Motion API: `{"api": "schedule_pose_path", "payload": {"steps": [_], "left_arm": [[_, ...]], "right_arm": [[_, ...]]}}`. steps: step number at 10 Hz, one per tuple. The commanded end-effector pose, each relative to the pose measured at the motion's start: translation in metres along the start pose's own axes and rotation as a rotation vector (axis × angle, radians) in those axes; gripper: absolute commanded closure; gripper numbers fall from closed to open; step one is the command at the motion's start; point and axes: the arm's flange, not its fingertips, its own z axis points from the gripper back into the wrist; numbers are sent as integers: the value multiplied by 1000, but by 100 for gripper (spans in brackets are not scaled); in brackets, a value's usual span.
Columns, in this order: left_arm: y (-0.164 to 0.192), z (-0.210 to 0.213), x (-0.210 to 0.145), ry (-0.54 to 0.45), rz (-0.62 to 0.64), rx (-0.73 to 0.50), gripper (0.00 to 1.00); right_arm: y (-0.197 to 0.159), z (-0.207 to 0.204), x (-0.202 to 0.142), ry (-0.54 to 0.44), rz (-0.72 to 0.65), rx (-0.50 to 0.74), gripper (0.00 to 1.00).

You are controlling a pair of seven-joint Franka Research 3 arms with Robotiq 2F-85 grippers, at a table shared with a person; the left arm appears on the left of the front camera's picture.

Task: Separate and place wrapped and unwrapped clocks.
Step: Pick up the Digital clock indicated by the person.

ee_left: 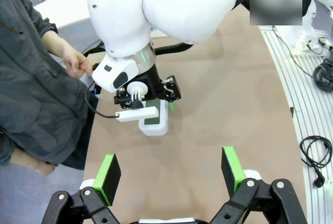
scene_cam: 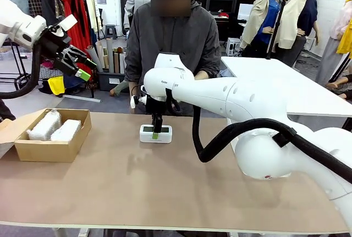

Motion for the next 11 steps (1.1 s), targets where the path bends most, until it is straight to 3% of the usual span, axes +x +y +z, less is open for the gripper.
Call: {"api": "schedule_pose_path", "payload": {"steps": [1,3,8,11], "left_arm": [[0,2,0,7,-4,-3,0],[0,2,0,7,-4,-3,0],[0,2,0,7,-4,-3,0],[0,2,0,7,-4,-3,0]], "right_arm": [[-35,2,25,-18,-34,36,0],[-36,0,23,12,-17,21,4],[-30,11,21,9,-20,24,100],[-9,52,21,7,-2,66,100]]}}
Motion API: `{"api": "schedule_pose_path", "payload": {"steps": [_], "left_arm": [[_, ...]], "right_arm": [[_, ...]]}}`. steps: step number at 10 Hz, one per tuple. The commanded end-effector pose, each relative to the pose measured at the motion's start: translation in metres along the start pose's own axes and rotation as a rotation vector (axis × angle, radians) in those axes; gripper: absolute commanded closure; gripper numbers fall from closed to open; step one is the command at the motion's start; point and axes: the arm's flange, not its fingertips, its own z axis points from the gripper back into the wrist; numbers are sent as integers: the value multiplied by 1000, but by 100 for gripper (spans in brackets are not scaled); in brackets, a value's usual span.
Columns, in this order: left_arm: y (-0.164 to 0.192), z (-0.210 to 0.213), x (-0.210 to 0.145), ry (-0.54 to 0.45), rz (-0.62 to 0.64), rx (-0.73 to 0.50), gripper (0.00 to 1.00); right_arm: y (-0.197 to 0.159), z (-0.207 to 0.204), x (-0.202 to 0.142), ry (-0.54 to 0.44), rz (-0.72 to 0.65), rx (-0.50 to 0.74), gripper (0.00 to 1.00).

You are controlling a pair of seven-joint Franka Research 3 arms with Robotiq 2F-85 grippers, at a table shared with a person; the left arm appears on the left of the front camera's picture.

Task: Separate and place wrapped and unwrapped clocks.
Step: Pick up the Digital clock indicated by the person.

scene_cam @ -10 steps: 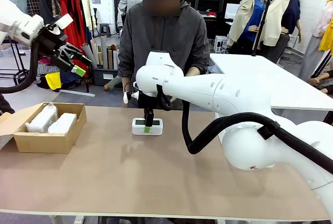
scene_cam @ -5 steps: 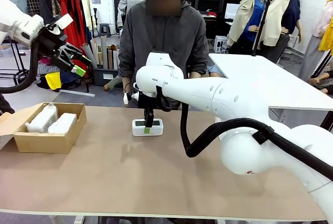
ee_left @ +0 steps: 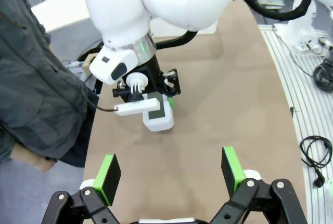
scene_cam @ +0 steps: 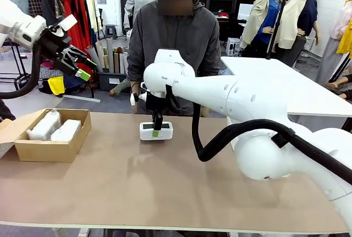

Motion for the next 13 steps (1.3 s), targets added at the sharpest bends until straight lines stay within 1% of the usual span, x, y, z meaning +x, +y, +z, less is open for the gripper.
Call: {"api": "schedule_pose_path", "payload": {"steps": [1,2,4,6,7,9,12,13], "left_arm": [[0,2,0,7,-4,-3,0],[0,2,0,7,-4,-3,0],[0,2,0,7,-4,-3,0],[0,2,0,7,-4,-3,0],[0,2,0,7,-4,-3,0],[0,2,0,7,-4,-3,0],[0,2,0,7,-4,-3,0],[0,2,0,7,-4,-3,0]], "right_arm": [[-6,41,17,5,-2,58,100],[7,65,17,13,-2,75,100],[26,111,17,11,-12,41,100],[47,161,19,0,-32,-25,100],[57,182,19,11,-40,-60,100],[74,215,19,15,-61,-118,100],[97,250,20,7,-83,-221,100],[101,255,18,3,-92,-249,100]]}}
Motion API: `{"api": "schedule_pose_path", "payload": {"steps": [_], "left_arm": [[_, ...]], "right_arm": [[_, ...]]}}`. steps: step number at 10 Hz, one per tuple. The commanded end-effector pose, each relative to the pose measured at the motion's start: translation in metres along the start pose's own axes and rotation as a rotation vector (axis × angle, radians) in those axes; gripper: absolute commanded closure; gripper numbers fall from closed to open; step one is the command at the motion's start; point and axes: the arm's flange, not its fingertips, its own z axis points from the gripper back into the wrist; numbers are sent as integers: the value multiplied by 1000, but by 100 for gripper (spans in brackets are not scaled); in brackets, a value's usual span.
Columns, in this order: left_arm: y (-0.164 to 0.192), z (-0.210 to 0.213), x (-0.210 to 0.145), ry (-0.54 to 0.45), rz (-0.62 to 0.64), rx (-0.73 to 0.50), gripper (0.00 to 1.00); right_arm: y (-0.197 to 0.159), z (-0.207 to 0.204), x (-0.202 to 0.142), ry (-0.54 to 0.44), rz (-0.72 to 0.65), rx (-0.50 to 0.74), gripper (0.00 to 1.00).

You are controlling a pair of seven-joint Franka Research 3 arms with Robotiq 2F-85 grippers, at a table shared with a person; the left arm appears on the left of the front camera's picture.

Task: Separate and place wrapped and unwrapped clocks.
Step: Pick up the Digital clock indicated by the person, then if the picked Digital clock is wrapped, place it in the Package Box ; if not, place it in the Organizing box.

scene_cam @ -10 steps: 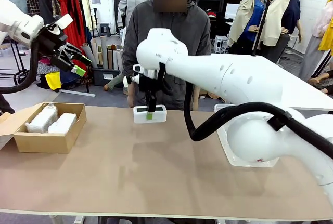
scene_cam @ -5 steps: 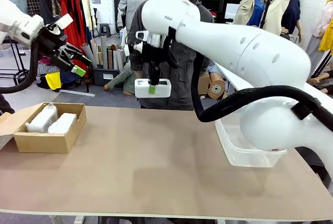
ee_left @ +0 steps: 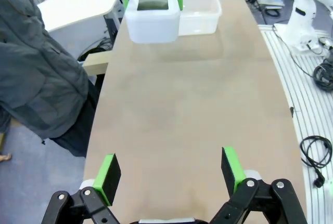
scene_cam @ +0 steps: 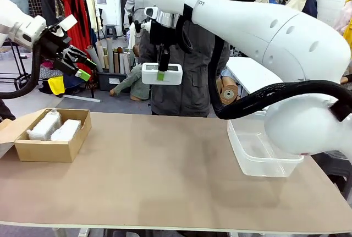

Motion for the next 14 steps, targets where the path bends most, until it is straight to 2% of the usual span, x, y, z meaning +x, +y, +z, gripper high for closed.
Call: {"api": "schedule_pose_path", "payload": {"steps": [1,2,10,12,13,14], "left_arm": [[-1,2,0,7,-5,-3,0],[-1,2,0,7,-5,-3,0],[-1,2,0,7,-5,-3,0],[-1,2,0,7,-5,-3,0],[-1,2,0,7,-5,-3,0],[-1,2,0,7,-5,-3,0]], "right_arm": [[11,2,-4,10,-53,-73,100],[0,0,0,0,0,0,100],[-1,-7,0,8,-9,4,100],[11,11,-42,-29,-88,-52,100],[12,22,-66,-45,-127,-37,100],[17,24,-84,-67,-203,-59,100]]}}
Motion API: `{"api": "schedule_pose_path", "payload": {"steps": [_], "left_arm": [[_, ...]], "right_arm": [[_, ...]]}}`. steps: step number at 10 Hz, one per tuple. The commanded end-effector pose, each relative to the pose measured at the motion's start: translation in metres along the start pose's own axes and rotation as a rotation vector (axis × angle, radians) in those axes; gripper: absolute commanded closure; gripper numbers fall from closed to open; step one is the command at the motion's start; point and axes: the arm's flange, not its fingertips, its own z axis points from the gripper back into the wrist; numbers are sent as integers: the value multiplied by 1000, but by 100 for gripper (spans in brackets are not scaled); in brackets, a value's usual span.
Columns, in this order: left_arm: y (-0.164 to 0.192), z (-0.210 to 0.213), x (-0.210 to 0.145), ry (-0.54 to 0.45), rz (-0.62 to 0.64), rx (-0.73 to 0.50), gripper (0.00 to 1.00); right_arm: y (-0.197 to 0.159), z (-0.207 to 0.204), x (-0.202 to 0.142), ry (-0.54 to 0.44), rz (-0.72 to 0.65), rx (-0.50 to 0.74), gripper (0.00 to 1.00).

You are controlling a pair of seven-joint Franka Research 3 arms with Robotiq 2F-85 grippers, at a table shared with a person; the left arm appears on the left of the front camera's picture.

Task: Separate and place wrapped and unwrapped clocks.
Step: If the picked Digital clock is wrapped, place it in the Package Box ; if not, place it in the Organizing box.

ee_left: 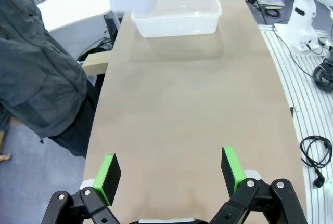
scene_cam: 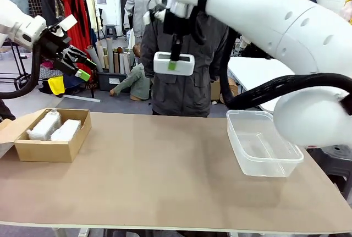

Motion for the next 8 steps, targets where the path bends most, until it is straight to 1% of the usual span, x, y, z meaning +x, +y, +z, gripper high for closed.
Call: {"api": "schedule_pose_path", "payload": {"steps": [1,2,3,4,5,7,8], "left_arm": [[-1,2,0,7,-5,-3,0],[-1,2,0,7,-5,-3,0],[-1,2,0,7,-5,-3,0],[-1,2,0,7,-5,-3,0],[-1,2,0,7,-5,-3,0],[-1,2,0,7,-5,-3,0],[-1,2,0,7,-5,-3,0]], "right_arm": [[41,2,-59,-54,-150,-9,100],[48,4,-78,-63,-205,17,100],[55,4,-95,-44,-245,19,100],[62,5,-113,-50,-288,24,100],[71,0,-130,-43,-344,30,100],[95,-17,-165,10,-466,49,100],[106,-30,-178,13,-500,33,100]]}}
